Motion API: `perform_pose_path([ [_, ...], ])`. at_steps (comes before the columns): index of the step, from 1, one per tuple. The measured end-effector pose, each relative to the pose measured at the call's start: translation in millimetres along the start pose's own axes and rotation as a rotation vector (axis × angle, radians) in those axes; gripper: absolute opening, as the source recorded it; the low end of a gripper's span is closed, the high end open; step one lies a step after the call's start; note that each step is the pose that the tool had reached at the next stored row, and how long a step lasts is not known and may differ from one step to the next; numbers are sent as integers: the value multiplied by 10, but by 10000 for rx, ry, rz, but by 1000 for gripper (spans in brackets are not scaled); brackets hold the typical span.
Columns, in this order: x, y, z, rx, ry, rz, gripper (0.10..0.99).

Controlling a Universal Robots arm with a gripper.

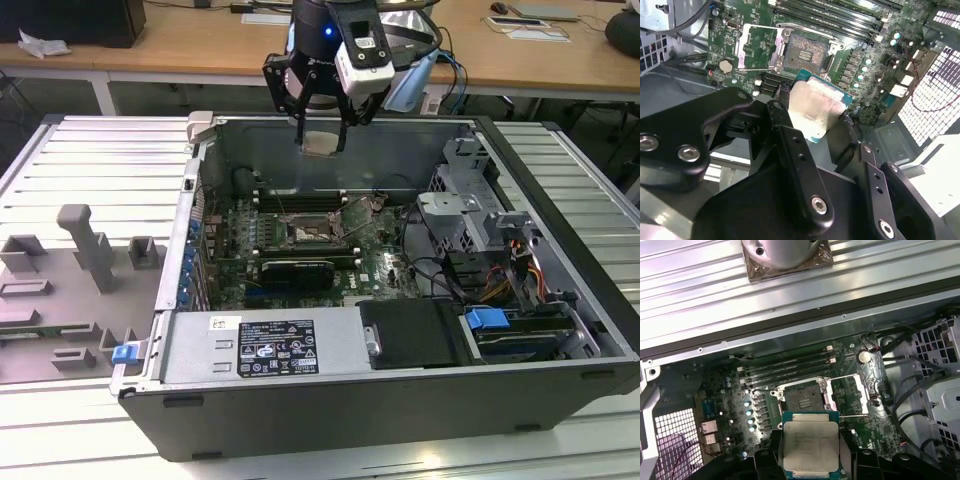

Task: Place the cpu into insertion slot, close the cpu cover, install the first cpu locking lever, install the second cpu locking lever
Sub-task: 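Place the cpu into insertion slot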

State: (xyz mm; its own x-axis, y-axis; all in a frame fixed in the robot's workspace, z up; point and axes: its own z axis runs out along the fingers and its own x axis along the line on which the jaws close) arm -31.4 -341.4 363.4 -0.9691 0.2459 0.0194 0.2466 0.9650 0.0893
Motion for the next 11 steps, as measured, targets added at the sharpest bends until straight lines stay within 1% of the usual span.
perform_pose_path([
  [11, 0, -1, 8, -20, -90, 999, 537],
])
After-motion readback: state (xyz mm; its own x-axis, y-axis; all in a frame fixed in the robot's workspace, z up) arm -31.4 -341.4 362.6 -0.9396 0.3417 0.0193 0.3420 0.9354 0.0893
